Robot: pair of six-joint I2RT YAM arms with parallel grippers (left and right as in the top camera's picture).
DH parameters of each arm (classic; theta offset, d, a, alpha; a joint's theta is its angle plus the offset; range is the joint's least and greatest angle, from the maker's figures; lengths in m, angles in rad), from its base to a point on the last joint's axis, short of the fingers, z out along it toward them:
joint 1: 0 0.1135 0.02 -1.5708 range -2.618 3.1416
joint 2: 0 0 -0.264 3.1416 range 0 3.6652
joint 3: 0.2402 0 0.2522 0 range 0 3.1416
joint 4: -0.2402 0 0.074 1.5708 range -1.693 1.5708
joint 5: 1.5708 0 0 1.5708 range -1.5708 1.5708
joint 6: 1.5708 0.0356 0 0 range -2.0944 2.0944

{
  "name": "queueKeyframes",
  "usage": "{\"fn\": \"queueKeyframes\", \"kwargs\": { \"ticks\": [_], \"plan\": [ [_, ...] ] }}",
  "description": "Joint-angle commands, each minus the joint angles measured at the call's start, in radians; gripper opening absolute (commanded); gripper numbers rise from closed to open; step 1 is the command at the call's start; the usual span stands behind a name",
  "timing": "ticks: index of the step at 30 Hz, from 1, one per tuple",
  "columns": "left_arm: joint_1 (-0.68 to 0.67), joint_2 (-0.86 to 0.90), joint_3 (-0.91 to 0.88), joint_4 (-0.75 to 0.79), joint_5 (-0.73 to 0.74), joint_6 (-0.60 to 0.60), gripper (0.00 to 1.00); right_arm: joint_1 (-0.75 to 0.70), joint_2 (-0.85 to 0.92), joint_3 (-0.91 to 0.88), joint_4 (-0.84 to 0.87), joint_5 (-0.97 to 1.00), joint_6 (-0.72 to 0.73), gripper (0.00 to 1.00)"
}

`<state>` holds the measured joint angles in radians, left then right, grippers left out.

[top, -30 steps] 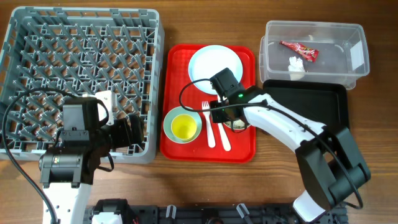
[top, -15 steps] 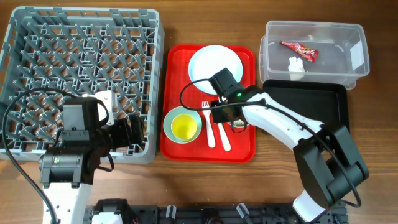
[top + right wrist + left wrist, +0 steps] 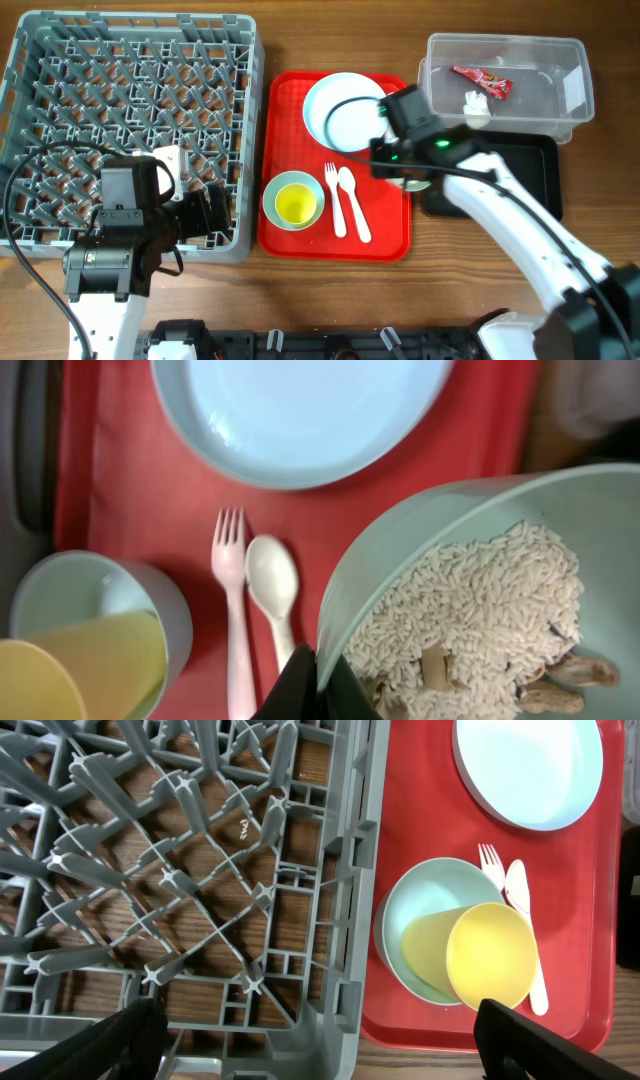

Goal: Sort waste into correct bins and load items into the dishwasher rack
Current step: 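Carry the green bowl over the black tray and tip out the rice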

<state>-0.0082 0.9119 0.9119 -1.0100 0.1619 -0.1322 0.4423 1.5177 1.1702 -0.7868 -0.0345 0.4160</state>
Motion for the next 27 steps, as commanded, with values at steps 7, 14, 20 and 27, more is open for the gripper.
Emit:
{"fn": "queueKeyframes", "kwargs": {
  "ticks": [7, 14, 20, 27],
  "plan": [
    [0.002, 0.001, 0.019, 0.003, 0.002, 0.013, 1.0, -0.327, -0.035, -0.032, -0.01, -0.368, -0.035, 0.04],
    [0.002, 0.001, 0.019, 0.003, 0.002, 0.013, 1.0, -0.532, -0.035, -0.121, 0.031, -0.672, -0.133, 0.04],
    [0.002, 0.001, 0.019, 0.003, 0.002, 0.013, 1.0, -0.693, -0.035, -0.214, 0.093, -0.963, -0.204, 0.04],
    [0.002, 0.001, 0.019, 0.002, 0.002, 0.013, 1.0, -0.838, 0.003, -0.303, 0.204, -1.272, -0.169, 0.04]
  ]
}}
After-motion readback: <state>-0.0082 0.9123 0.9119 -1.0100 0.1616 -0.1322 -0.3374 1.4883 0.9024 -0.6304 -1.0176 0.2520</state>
